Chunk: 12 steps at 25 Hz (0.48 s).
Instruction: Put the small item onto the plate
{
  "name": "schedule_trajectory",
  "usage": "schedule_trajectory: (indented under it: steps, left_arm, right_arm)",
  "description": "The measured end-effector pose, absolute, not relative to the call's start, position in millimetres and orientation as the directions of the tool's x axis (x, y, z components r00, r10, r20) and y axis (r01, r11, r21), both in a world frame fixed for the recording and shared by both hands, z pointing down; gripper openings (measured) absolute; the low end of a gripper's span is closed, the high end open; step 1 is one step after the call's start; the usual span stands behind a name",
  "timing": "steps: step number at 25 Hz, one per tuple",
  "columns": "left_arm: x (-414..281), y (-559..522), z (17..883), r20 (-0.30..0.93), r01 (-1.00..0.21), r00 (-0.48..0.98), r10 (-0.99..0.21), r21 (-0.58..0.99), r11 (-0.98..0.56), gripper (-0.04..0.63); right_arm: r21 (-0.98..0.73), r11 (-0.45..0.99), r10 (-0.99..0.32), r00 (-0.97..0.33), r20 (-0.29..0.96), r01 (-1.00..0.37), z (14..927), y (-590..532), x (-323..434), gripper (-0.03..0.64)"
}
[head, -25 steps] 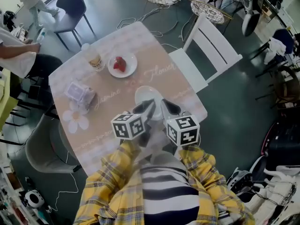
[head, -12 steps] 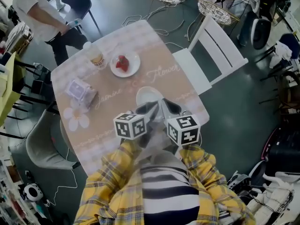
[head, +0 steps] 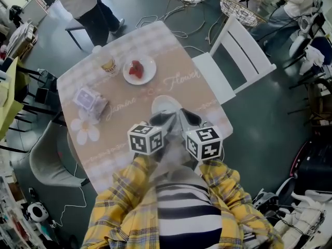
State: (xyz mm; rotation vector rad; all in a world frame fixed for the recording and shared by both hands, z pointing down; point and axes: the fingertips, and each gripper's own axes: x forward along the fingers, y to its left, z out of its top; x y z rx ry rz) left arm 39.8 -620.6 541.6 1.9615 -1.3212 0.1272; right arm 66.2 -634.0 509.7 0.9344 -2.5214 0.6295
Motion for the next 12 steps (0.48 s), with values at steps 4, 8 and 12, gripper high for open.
schedule_trajectory:
  steps: [4,8,12]
  left_arm:
    - [35.0,-621.5,543.0,0.494,-0.889,0.406,-0.769,0.409,-0.207,0.175]
    - [29.4,-621.5,547.9,0.520,-0.919,0.362,-0.774,0.338,-0.204,0.222]
    - [24.2,-622.4,549.1,0.520,-0.921,0.350,-0.779,0.342,-0.186,0.235]
  right_arm:
    - [-0.275,0.678,-0.511,-0.707,0.489,-0.681,511.3,-633.5,65.0,-0.003]
    - [-0.272,0.677,-0.512,-0.704,0.493,-0.683,511.6,-631.6,63.4,-0.003]
    - [-0.266,0.677,-0.513,-0.699,0.499,-0.687,513.5,-629.8,63.5,-0.003]
